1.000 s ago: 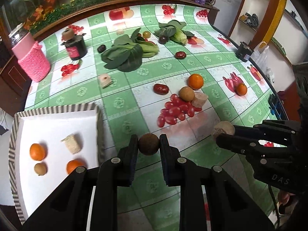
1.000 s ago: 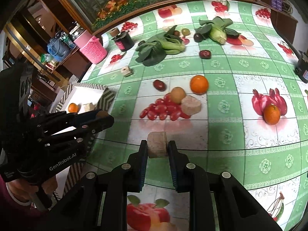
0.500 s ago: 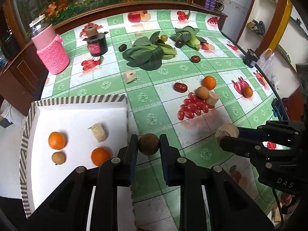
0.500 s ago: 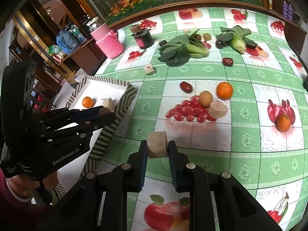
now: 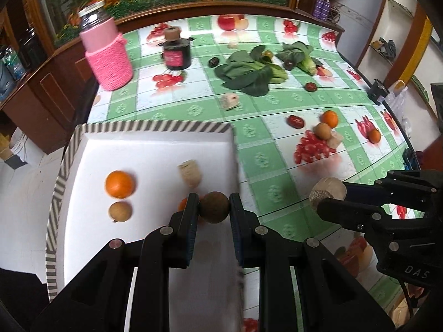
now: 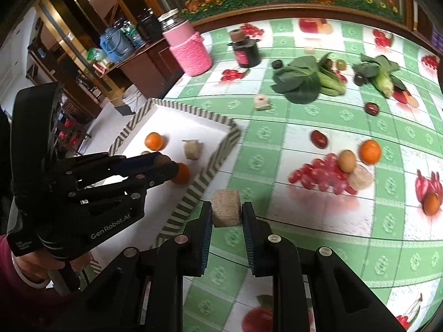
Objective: Organize fruits
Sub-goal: 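Carry the brown fruit in the left tool while the right tool carries the cube to the tray, then open the left tool to release the brown fruit while the right tool releases the cube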
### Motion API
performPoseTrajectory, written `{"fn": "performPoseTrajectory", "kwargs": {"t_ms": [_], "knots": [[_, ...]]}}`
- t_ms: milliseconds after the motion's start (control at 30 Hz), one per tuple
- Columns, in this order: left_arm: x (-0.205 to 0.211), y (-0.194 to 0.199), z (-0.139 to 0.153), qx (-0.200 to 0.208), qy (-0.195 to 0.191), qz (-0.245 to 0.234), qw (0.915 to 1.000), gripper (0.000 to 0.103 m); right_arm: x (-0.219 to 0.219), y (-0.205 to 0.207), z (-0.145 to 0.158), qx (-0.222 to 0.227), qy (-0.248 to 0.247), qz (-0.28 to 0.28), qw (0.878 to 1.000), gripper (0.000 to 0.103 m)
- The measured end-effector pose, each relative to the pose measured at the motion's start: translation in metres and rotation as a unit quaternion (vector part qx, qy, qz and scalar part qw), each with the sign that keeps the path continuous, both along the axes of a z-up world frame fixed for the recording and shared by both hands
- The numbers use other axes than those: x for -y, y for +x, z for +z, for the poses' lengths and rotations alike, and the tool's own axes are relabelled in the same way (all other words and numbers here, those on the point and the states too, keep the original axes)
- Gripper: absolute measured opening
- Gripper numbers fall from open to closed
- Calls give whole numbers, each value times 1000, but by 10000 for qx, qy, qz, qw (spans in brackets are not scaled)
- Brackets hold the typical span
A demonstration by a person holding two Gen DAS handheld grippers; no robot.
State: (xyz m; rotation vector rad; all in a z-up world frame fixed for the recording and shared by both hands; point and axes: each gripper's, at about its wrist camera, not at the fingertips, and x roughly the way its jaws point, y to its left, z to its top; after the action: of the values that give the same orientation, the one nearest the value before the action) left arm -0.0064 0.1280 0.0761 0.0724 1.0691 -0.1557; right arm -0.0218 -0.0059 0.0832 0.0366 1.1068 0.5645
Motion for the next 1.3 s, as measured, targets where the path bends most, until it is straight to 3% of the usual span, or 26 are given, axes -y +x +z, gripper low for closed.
{"fn": "performPoseTrajectory", "kwargs": {"t_ms": [667,1300], "knots": [[-78,-11,-20,-275,55,579,9979,20,-89,5,-19,-231,-6,799,9965,21],[-95,-3,-40,-385,151,798,9960,20,-131,10,-57,-497,-419,1089,9919,22]]}}
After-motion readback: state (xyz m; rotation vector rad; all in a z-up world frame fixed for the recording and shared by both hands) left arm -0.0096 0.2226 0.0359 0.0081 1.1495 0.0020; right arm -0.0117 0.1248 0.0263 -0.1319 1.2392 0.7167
